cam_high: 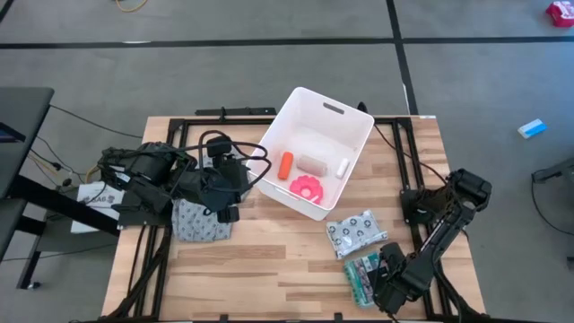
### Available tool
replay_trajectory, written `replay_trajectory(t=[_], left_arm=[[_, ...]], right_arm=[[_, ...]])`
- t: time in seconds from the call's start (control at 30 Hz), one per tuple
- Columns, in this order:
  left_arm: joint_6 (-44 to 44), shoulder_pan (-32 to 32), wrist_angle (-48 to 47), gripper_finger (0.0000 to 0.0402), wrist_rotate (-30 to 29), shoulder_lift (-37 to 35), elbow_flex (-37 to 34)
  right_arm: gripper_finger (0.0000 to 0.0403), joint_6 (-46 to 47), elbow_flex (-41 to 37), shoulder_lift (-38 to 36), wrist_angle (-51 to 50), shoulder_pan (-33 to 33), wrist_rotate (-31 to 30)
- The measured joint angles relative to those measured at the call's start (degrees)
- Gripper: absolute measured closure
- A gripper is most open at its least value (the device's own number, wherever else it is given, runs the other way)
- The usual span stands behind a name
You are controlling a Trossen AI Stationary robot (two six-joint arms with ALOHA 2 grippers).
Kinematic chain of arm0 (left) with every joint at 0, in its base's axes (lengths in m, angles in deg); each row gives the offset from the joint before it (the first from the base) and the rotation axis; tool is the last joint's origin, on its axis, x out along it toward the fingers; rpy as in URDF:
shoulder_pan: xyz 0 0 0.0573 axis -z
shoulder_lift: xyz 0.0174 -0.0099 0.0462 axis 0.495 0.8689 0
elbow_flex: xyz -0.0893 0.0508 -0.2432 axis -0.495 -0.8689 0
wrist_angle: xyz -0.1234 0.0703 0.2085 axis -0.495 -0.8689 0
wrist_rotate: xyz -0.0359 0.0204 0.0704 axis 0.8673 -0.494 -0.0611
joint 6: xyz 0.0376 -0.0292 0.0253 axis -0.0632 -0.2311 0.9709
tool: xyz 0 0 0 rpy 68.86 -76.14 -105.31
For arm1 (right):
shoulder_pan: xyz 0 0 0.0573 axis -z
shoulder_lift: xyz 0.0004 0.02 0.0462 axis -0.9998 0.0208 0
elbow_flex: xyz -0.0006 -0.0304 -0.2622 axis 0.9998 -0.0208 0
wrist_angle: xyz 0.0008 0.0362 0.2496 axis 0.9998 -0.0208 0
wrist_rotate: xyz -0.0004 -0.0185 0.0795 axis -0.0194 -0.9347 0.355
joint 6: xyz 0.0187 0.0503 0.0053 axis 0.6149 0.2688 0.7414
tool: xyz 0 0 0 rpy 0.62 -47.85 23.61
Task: Pick & place medical supplies in basket/bin
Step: Put the green first aid kit into the white bin
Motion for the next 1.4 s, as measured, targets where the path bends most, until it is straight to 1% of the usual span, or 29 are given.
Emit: replay_trajectory(t=[0.2,0.4,0.67,0.73,0.8,0.83,0.93,1.07,1.17,1.23,1.4], left_arm=[[0.0,0.0,0.0,0.0223,0.0,0.0,0.0],[0.0,0.0,0.0,0.0223,0.0,0.0,0.0],[0.0,0.0,0.0,0.0223,0.0,0.0,0.0],[0.0,0.0,0.0,0.0223,0.0,0.0,0.0],[0.0,0.0,0.0,0.0223,0.0,0.0,0.0],[0.0,0.0,0.0,0.0223,0.0,0.0,0.0],[0.0,0.0,0.0,0.0223,0.1,0.0,0.0],[0.0,0.0,0.0,0.0223,0.0,0.0,0.0],[0.0,0.0,0.0,0.0223,0.0,0.0,0.0],[0.0,0.0,0.0,0.0223,0.1,0.0,0.0],[0.0,0.0,0.0,0.0223,0.1,0.0,0.0]], right_arm=[[0.0159,-0.1,-0.3,0.2,1.1,0.0,-0.3],[0.0159,-0.2,-4.0,-0.4,5.6,0.0,-0.3],[0.0159,-0.9,-3.2,-0.1,4.7,0.7,-1.5],[0.0159,-2.0,-3.3,-0.1,6.6,0.9,-3.2],[0.0159,-2.9,-3.3,0.1,10.3,1.0,-7.4],[0.0159,-3.0,-3.1,0.2,10.5,1.1,-9.1],[0.0158,-2.5,-3.3,0.1,8.7,1.5,-10.8],[0.0161,-2.7,-3.3,0.2,8.0,2.4,-10.6],[0.0177,-4.0,-3.3,0.2,7.9,2.9,-10.6],[0.0196,-4.2,-3.3,0.2,8.0,3.4,-10.5],[0.0266,-4.8,-3.4,0.2,9.1,4.2,-10.5]])
